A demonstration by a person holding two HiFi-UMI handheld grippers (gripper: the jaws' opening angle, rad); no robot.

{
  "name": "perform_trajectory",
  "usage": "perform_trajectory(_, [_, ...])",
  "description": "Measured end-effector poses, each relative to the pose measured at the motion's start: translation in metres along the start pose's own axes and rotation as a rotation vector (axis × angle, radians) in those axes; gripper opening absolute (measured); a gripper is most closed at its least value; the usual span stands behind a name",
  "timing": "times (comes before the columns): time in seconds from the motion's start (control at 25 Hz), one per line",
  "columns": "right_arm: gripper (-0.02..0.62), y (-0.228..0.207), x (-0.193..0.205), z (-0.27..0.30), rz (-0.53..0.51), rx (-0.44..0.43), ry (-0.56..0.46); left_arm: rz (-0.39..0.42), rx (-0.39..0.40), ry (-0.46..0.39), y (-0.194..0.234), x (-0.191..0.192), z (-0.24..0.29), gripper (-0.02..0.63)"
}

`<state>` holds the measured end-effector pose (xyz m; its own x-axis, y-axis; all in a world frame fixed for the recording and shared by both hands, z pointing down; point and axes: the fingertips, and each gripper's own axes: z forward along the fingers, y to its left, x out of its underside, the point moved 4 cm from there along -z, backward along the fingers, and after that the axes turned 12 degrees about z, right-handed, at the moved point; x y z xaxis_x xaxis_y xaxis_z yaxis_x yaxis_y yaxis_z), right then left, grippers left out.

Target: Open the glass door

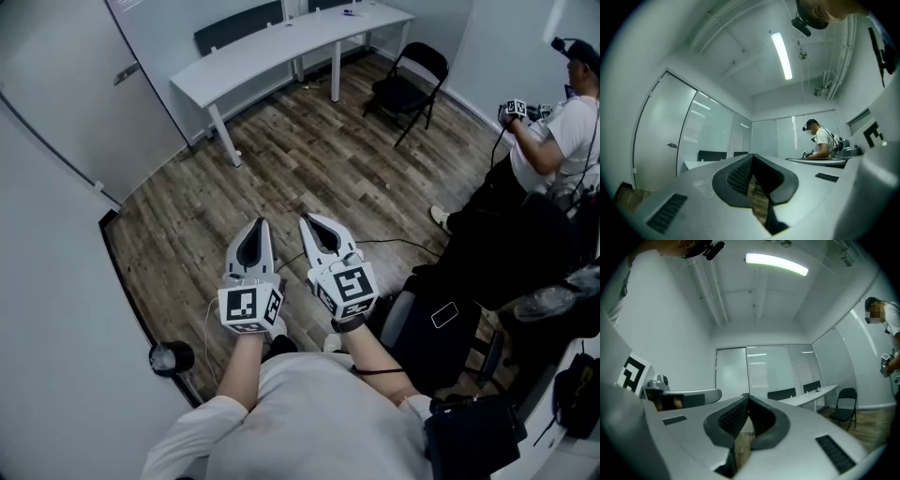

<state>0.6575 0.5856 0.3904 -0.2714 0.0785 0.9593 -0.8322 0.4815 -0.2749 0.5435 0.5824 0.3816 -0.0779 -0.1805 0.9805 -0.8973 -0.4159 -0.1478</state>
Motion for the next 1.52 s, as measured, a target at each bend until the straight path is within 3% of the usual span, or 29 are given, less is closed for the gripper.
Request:
perform_trajectory(0.32, [0.003,0.058,-0.002,0.089,-0.08,-0.106,0.011,0.001,-0.122,-0.003,0.109,0.004,0.004,0.003])
perform_trajectory(0.72, [0.003,0.161,0.026,0.209,-0.091,-0.223,0.008,0.083,-0.286,0.013,0.262,0.014,-0.047,0.003])
perform_trajectory(0.88, [0.003,0.175,0.054,0.234,-0.079,-0.254,0.069,0.043,-0.34,0.049,0.293,0.038,-0.064,0.003])
perform_trajectory(1.2, [0.003,0.166,0.076,0.286,-0.065,-0.34,0.126,-0.002,-0.402,0.081,0.32,0.069,-0.032,0.003])
perform_trajectory(1.52, [0.003,0.081,0.046,0.374,-0.04,-0.385,0.104,-0.031,-0.408,0.07,0.333,0.08,0.101,0.003])
